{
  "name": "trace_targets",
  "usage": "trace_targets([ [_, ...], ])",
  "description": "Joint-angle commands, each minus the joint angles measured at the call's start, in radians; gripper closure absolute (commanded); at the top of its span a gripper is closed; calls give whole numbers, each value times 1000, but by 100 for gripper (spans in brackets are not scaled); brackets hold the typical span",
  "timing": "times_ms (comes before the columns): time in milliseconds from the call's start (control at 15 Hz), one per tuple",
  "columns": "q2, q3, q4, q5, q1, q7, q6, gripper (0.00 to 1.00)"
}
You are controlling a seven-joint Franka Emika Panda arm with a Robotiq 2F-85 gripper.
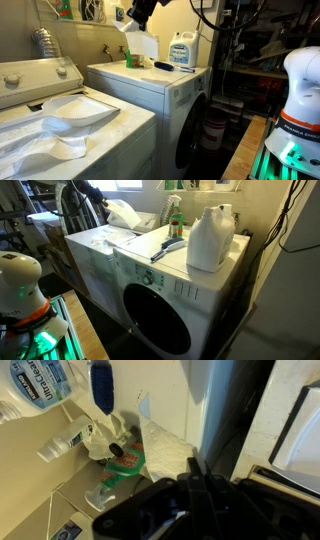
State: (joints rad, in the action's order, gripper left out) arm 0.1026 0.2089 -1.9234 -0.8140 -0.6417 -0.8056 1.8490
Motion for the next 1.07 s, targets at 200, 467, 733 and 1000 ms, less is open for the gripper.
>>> trace_targets([
  [200,173,74,-302,-7,193,27,188,100],
  [467,101,129,-201,9,235,17,142,99],
  [733,101,132,-207,-18,248,34,151,100],
  [1000,117,99,-258,-22,301,145,233,100],
])
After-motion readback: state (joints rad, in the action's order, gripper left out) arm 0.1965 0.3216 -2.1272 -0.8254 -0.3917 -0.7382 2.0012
